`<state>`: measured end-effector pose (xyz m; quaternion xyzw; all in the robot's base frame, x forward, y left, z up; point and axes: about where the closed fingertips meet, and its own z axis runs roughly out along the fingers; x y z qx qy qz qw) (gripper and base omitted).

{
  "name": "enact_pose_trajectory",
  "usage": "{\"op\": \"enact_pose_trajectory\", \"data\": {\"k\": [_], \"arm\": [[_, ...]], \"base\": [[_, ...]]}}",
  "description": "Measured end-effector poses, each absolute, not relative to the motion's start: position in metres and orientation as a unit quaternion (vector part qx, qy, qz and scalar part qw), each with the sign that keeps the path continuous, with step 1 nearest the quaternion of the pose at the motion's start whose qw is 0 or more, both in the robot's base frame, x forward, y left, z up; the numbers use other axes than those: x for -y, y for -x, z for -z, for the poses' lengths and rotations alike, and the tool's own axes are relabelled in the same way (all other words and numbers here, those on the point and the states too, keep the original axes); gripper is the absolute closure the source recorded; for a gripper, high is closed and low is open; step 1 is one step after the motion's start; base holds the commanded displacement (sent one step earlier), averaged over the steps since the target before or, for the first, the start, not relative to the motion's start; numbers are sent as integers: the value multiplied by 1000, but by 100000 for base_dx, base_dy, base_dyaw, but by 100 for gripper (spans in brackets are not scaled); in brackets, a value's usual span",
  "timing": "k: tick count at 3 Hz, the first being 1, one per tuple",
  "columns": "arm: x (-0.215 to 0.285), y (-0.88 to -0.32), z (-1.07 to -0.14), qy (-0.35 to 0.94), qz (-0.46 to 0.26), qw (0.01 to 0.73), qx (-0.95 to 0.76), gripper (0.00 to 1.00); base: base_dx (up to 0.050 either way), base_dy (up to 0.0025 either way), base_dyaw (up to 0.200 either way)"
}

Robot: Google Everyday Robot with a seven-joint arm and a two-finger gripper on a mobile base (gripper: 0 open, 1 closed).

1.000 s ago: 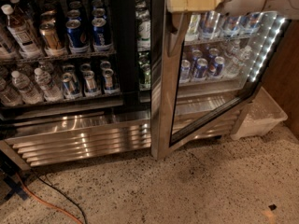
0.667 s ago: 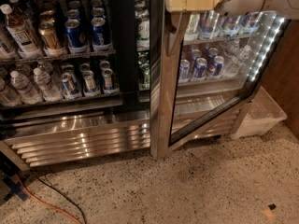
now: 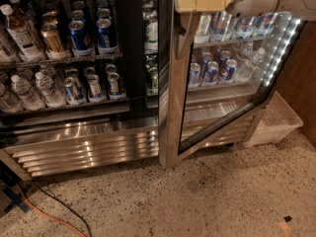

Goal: Open right fridge door

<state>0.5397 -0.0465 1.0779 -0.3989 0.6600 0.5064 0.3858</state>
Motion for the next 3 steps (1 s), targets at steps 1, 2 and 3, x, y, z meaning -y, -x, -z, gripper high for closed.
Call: {"op": "enact_pose_trajectory", "data": {"k": [1, 2, 3], "arm": [[49, -540, -1078, 399, -506, 386, -660, 35], [64, -533, -1084, 375, -459, 383, -708, 11], [100, -506, -1113, 317, -364, 403, -777, 0]], "base": [[0, 0, 0], [0, 0, 0], [0, 0, 0]]}}
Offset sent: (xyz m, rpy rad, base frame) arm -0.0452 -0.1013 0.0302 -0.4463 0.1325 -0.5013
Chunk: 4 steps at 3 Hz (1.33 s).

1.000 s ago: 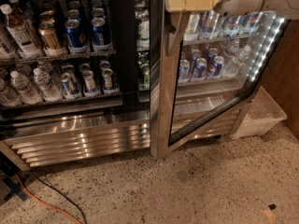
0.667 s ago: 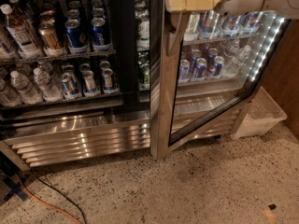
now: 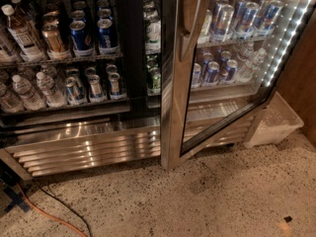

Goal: Open right fridge door

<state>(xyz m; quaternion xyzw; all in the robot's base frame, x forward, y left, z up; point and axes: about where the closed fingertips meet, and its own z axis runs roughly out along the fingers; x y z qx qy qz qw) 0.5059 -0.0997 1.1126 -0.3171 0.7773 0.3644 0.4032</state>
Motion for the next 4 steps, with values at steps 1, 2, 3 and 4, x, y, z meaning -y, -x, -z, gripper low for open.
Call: {"op": "enact_pose_trajectory", "data": {"k": [1, 2, 3, 4], "arm": [[109, -462, -1164, 289, -296, 433, -801, 0], [123, -459, -1163, 258, -271, 431, -821, 0], [123, -459, -1163, 258, -271, 431, -821, 0], [125, -454, -1164, 257, -269, 431, -822, 19]], "base": [[0, 0, 0], [0, 0, 0], [0, 0, 0], [0, 0, 0]]}}
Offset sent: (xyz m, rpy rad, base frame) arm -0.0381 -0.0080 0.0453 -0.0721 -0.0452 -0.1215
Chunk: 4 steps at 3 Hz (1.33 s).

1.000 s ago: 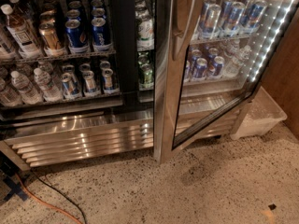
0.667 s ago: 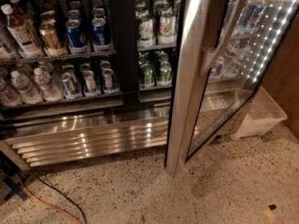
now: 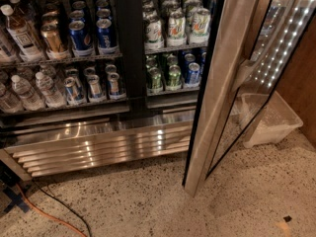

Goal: Open right fridge door

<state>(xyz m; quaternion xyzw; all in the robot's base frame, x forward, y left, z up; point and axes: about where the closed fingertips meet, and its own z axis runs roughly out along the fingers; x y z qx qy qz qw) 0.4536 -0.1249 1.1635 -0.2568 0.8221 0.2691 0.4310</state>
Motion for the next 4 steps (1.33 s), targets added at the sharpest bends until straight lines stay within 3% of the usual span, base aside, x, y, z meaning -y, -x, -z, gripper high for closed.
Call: {"op": "enact_pose_trajectory", "data": {"k": [3, 4], "arm": [[133, -447, -1168, 240, -255, 443, -826, 88], [139, -451, -1168, 240, -255, 443, -826, 100]], "base": [[0, 0, 0], [0, 0, 0]]}}
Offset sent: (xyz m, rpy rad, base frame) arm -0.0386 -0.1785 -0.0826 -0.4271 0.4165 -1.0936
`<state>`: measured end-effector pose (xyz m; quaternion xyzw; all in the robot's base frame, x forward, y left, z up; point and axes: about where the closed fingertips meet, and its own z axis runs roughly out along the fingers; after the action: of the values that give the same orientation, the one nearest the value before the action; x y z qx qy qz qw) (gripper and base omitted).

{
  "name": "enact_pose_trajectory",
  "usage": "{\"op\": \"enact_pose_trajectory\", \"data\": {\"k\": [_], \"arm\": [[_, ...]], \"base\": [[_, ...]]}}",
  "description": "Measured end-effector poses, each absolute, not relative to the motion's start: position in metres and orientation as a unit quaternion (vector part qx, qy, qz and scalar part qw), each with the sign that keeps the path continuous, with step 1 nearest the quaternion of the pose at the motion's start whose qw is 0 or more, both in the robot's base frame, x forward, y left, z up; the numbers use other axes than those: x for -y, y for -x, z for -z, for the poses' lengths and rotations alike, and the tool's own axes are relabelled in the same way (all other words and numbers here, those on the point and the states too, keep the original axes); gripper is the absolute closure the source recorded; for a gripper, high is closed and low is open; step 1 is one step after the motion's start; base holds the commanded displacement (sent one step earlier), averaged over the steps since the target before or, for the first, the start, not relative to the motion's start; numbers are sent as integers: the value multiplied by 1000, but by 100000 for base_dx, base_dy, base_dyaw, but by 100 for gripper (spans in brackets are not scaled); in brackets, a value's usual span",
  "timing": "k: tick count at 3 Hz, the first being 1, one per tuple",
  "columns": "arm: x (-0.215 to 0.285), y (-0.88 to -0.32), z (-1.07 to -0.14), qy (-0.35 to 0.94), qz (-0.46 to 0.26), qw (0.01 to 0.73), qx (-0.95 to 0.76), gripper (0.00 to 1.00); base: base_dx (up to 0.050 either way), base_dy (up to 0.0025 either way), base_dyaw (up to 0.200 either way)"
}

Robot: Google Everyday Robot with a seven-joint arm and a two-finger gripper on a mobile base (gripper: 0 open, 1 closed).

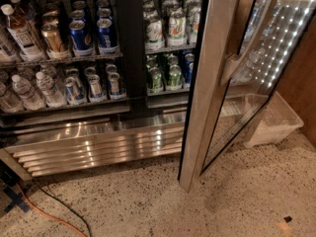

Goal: Open right fridge door

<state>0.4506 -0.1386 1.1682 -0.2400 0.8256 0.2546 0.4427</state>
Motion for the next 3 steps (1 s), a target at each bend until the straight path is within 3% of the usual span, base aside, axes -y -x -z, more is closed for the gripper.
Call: {"op": "enact_pose_trajectory", "data": {"k": [1, 3], "arm": [[139, -451, -1168, 240, -255, 443, -826, 81], [159, -471, -1167, 216, -232, 421, -850, 35]], "base": [[0, 0, 0], [0, 0, 0]]}}
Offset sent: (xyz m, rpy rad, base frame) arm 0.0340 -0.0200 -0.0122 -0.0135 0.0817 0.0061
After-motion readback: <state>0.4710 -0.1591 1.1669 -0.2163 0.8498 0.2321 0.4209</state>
